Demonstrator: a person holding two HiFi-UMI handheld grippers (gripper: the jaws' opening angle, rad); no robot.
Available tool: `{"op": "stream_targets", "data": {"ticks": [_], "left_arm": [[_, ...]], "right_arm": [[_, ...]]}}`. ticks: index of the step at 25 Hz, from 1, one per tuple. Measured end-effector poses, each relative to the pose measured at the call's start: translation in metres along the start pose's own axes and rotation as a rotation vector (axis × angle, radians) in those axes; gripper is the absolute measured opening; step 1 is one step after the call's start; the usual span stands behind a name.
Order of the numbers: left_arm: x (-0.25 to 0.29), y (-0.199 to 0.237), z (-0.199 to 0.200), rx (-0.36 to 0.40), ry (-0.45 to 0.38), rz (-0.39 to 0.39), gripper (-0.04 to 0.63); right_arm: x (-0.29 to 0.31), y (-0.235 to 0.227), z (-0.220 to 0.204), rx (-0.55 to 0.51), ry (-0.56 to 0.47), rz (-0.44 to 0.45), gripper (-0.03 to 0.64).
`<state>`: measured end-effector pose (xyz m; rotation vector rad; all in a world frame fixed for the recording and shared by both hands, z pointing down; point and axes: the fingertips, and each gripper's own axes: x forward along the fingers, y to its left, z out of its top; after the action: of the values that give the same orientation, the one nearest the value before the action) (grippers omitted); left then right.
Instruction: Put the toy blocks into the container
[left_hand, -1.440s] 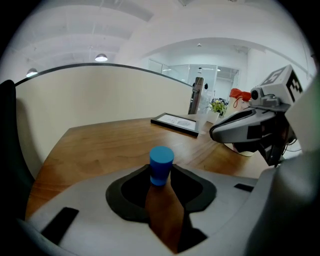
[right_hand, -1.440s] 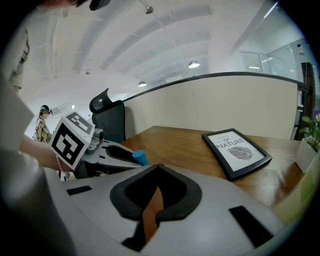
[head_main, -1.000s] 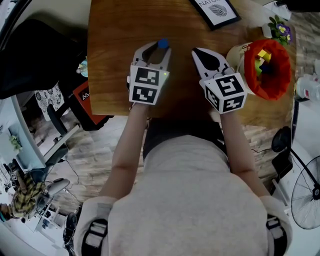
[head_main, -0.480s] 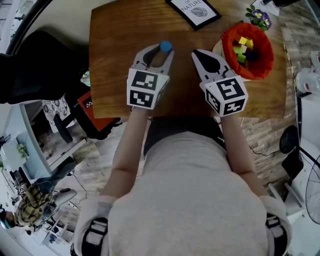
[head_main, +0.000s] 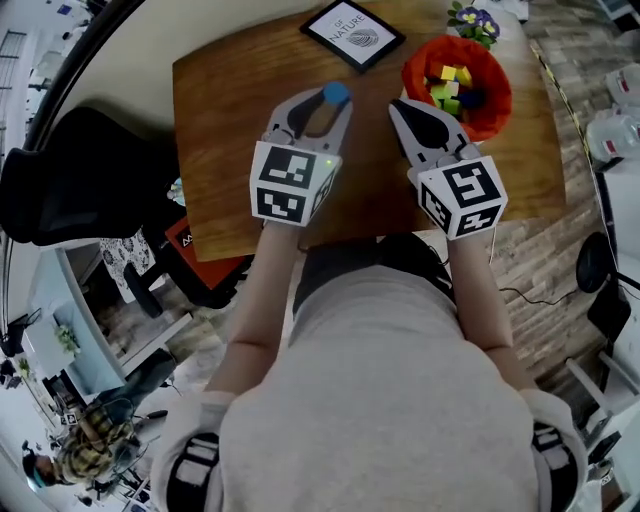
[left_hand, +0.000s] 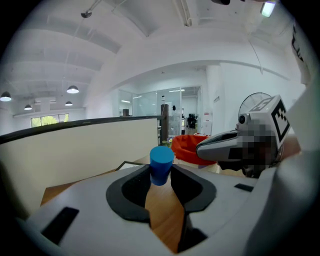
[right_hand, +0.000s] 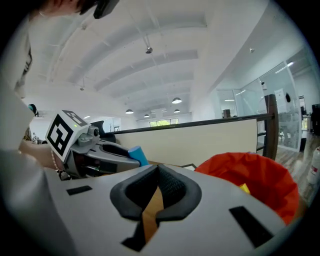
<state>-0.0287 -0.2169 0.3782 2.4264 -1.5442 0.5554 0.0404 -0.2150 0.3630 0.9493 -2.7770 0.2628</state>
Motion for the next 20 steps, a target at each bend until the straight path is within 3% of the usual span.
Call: {"op": "stream_targets", "data": {"ticks": [10, 20], "left_arm": [[0.026, -0.045, 0.055, 0.111, -0.066, -0.159, 0.141], [0.054, -0.086, 0.084, 0.165, -0.07, -0.247, 0.141]], "right_arm": [[-0.05, -0.048, 0.013, 0.017, -0.061, -0.177, 0.011], [-0.1, -0.102, 0.016, 0.053, -0.102, -0.33, 0.011]]}}
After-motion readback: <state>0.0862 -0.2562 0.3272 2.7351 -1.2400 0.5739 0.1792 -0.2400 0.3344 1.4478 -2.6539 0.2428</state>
